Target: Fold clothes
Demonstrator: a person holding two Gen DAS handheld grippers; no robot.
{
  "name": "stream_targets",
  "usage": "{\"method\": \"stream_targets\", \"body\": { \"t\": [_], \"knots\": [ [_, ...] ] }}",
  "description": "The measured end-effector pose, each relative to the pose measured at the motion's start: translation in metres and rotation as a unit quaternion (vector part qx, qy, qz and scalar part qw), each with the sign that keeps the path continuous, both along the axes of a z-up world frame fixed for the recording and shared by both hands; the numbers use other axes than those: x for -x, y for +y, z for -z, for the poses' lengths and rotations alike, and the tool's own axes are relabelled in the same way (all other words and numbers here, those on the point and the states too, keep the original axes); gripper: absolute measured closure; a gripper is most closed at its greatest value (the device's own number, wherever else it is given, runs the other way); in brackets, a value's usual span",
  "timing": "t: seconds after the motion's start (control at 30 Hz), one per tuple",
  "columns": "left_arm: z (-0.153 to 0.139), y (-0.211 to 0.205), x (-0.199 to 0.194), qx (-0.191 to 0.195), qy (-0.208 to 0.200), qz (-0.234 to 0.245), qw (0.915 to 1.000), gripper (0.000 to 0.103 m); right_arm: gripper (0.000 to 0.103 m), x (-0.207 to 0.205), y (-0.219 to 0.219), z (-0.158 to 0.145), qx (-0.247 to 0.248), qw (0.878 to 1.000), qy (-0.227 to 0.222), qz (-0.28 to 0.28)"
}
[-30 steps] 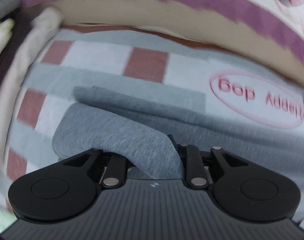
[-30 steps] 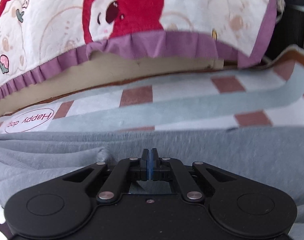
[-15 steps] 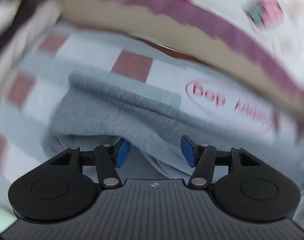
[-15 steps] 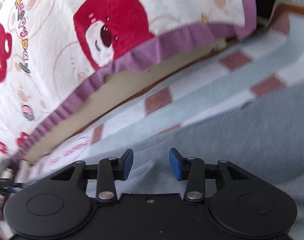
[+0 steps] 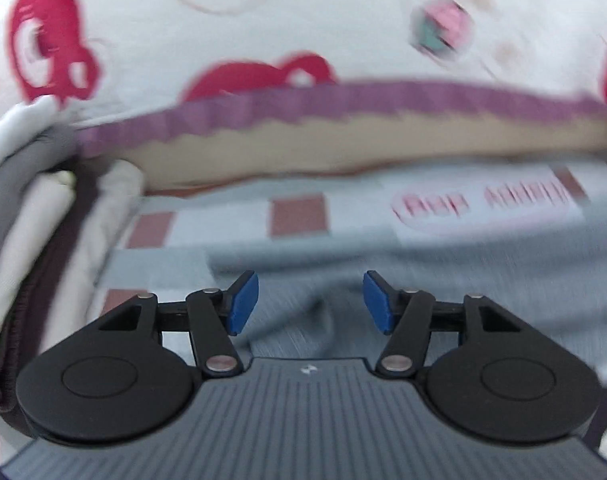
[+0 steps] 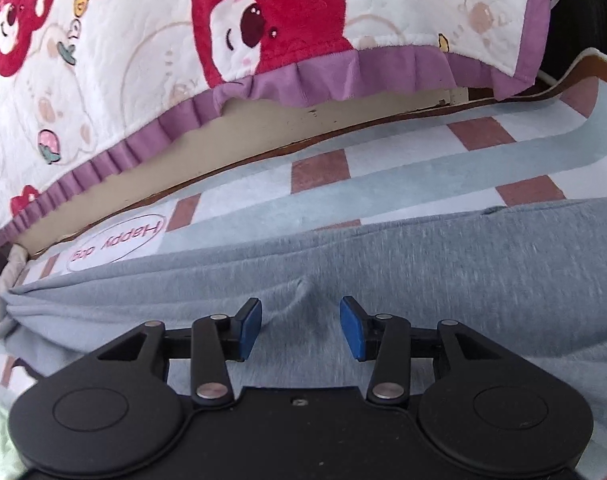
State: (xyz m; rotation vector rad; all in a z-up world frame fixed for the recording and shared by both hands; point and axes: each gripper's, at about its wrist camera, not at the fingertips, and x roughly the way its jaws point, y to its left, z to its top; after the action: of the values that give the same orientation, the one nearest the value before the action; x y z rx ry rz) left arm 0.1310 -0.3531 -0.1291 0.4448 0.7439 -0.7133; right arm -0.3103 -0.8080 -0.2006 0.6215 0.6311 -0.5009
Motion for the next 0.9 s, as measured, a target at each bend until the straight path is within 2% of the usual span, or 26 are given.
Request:
{"method": "stream_targets", "body": {
  "t": [0.03, 0.1, 0.13, 0.17, 0.23, 0.33, 0.4, 0.47, 0.5, 0.57, 0.63, 0.67, 0.73, 0.8, 0.87, 0.9],
  "knots": [
    [0.008, -0.002, 0.003, -0.017, 0.007, 0.005, 0.9998, 0.041, 0.047, 0.003, 0.001, -0.001, -0.006, 1.0, -0.007, -0.005],
    [0.028, -0.009, 0.003, -0.061, 0.004, -0.002, 0.9981, 0.04, 0.046, 0.002, 0.002, 0.0, -0.012, 1.0, -0.018, -0.011],
    [0.037, -0.013, 0.002, -0.085, -0.01, -0.01, 0.9963, 0.04, 0.046, 0.0, 0.002, 0.001, -0.013, 1.0, -0.021, -0.011],
    [0.045, -0.017, 0.001, -0.106, -0.039, -0.022, 0.9934, 0.038, 0.046, -0.003, 0.003, 0.003, -0.013, 1.0, -0.021, -0.011],
    [0.055, -0.024, -0.009, -0.134, -0.104, -0.047, 0.9844, 0.025, 0.046, -0.006, 0.006, 0.007, -0.008, 1.0, -0.025, -0.01],
    [0.056, -0.028, -0.044, -0.159, -0.143, -0.09, 0.9727, 0.025, 0.046, -0.013, 0.01, 0.013, 0.011, 1.0, -0.019, 0.001],
    [0.048, -0.031, -0.064, -0.171, -0.178, -0.129, 0.9604, 0.025, 0.046, -0.019, 0.01, 0.016, 0.019, 1.0, -0.015, 0.0],
    [0.036, -0.031, -0.08, -0.16, -0.19, -0.169, 0.9539, 0.025, 0.046, -0.02, 0.009, 0.016, 0.026, 1.0, -0.012, -0.003],
    [0.029, -0.029, -0.086, -0.141, -0.18, -0.183, 0.956, 0.025, 0.046, -0.019, 0.008, 0.016, 0.026, 1.0, -0.012, -0.005],
    [0.015, -0.02, -0.083, -0.086, -0.141, -0.183, 0.9692, 0.025, 0.046, -0.016, 0.005, 0.014, 0.023, 1.0, -0.014, -0.004],
    [0.007, -0.012, -0.068, -0.039, -0.113, -0.148, 0.9817, 0.025, 0.046, -0.013, 0.001, 0.013, 0.02, 1.0, -0.017, -0.002],
    [0.007, -0.01, -0.059, -0.028, -0.102, -0.122, 0.9869, 0.025, 0.046, -0.011, -0.001, 0.012, 0.018, 1.0, -0.018, 0.001],
    [0.012, -0.01, -0.04, -0.025, -0.081, -0.063, 0.9944, 0.025, 0.046, -0.008, -0.004, 0.011, 0.014, 1.0, -0.022, 0.009],
    [0.018, -0.011, -0.024, -0.025, -0.062, -0.013, 0.9977, 0.023, 0.046, -0.006, -0.006, 0.013, 0.003, 0.999, -0.028, 0.016],
    [0.026, -0.012, -0.014, -0.036, -0.048, 0.013, 0.9981, 0.023, 0.046, -0.006, -0.007, 0.014, -0.007, 0.999, -0.031, 0.018],
    [0.033, -0.016, -0.013, -0.053, -0.047, 0.015, 0.9974, 0.023, 0.046, -0.008, -0.006, 0.015, -0.01, 0.999, -0.031, 0.014]
  ]
}}
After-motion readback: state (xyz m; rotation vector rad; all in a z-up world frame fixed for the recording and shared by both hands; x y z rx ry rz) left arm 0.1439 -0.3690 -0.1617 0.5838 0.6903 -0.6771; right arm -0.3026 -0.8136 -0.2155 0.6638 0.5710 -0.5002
